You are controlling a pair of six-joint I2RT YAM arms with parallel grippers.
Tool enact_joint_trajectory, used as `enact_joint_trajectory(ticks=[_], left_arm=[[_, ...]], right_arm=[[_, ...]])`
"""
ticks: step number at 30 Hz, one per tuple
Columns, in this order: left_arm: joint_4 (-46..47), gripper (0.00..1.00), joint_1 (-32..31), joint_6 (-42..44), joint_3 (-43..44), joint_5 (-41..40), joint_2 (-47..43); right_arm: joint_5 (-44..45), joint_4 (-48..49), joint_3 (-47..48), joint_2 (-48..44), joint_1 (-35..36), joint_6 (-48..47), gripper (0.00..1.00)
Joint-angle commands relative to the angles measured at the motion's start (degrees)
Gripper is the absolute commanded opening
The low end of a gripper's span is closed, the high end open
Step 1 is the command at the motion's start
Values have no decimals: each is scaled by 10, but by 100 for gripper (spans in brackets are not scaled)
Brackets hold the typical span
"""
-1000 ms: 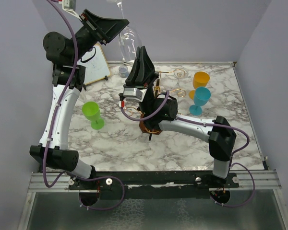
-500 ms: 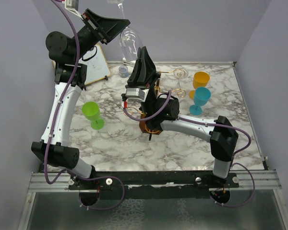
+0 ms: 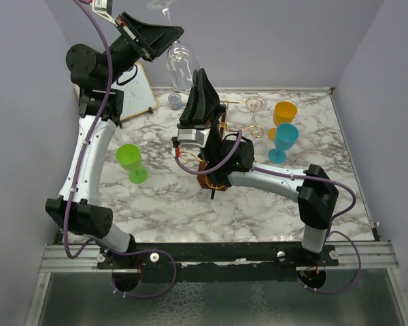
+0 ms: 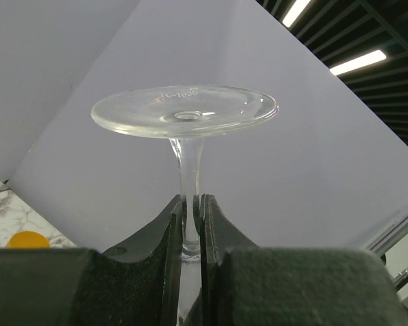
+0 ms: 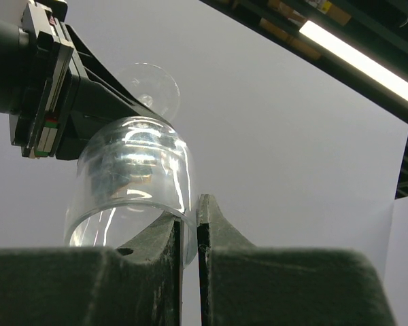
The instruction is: Place the wine glass upside down on the wine glass rack
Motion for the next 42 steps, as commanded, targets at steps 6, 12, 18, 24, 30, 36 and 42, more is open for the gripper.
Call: enact_joint_trajectory(ticks=[6, 12, 18, 24, 30, 36, 42], left_arm=[[45, 0, 1, -9, 17, 23, -19], [-32, 0, 35, 49, 90, 34, 1], [-24, 0, 80, 28, 151, 41, 27], [-84, 0, 100, 135, 229, 26, 53], [-142, 0, 100, 372, 202, -6, 35], [-61, 0, 101, 636, -29, -42, -40], [8, 0, 104, 700, -162, 66, -28]], right_arm=[[15, 97, 5, -6, -9, 7, 1], [6, 83, -26, -38, -10, 63, 41], [-25, 34, -44, -67, -9, 90, 67], [-49, -7, -101, -121, -9, 122, 81], [-31, -184, -134, -234, -10, 241, 100], [52, -489, -75, -339, -9, 378, 99], [155, -733, -19, -378, -9, 482, 99]])
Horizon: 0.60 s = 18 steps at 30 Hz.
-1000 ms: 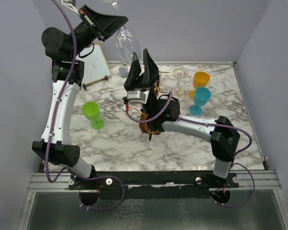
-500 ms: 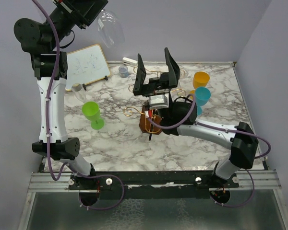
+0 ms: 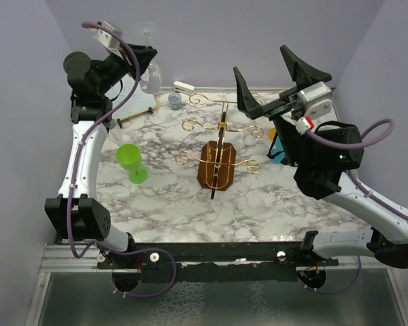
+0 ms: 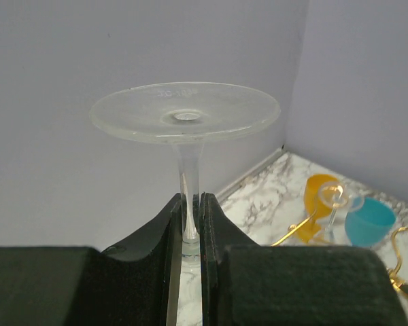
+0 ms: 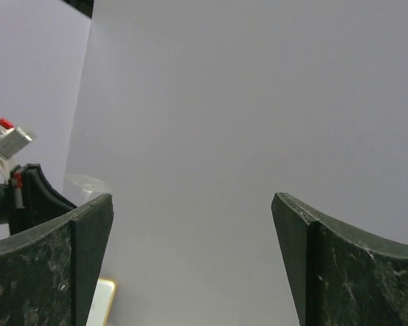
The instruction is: Place the wine glass upside down on the wine glass rack
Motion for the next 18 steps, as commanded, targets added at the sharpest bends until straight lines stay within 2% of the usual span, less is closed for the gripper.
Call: enact_joint_trajectory(ticks=[1, 3, 8, 14, 18], left_arm=[[109, 0, 6, 93, -86, 77, -2], [166, 0, 6, 101, -137, 106, -7], [243, 0, 6, 100, -226, 130, -1], [408, 0, 6, 42, -315, 146, 14], [514, 0, 6, -7, -344, 152, 46]], right_arm=[[105, -266, 27, -16, 0, 130, 99], [106, -302, 13, -39, 0, 181, 99], [139, -350, -43, -90, 0, 274, 99], [171, -350, -131, -160, 0, 330, 99], [190, -383, -130, -183, 0, 359, 99]])
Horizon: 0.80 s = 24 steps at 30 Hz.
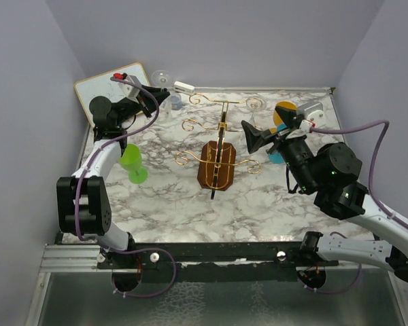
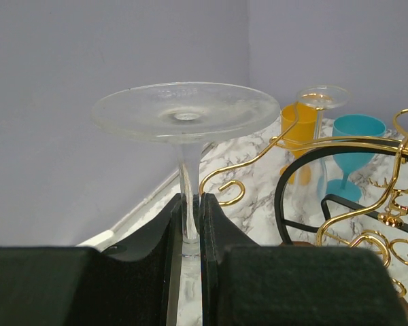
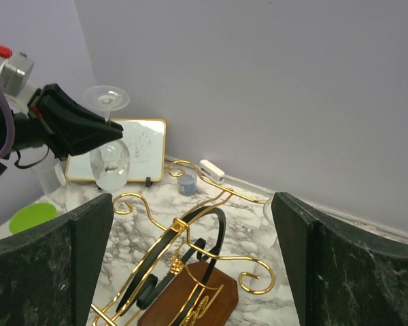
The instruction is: Place the wine glass upside down on the wine glass rack
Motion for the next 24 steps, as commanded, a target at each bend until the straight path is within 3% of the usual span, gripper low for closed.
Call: enact_joint_trajectory(ticks=[1, 9, 24], left_arm=[[209, 0, 3, -68, -21, 26, 33], [335, 0, 1, -147, -33, 27, 93], [279, 0, -58, -63, -42, 24, 145]], right_arm=[[42, -46, 8, -30, 0, 65, 99], [53, -98, 18, -43, 0, 111, 99], [67, -99, 31, -21, 0, 113, 99]])
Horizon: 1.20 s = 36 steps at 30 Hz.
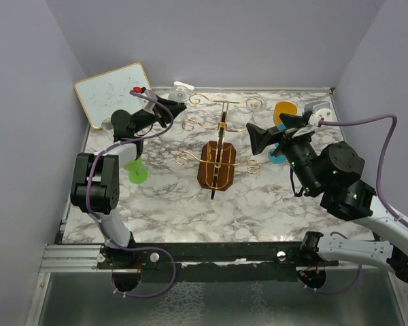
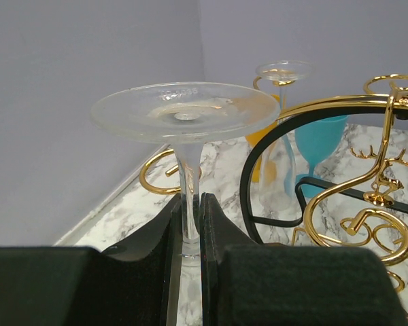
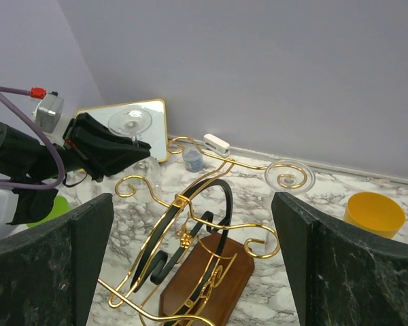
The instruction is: Place the wine glass upside down on the wine glass rack
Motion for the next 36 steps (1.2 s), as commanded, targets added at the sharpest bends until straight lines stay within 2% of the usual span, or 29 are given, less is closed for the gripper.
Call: enact_joint_trajectory(ticks=[1, 11, 22, 36], left_arm=[[7, 0, -14, 29, 11, 6, 13], [-28, 0, -49, 68, 14, 1, 33], [-10, 0, -63, 63, 27, -14, 72], [-34, 0, -85, 62, 80, -30, 114]], right_arm=[[19, 0, 12, 4, 0, 3, 99], [30, 2, 3, -9, 0, -4, 99], [43, 10, -20, -12, 0, -5, 99], [58, 9, -17, -12, 0, -12, 99]])
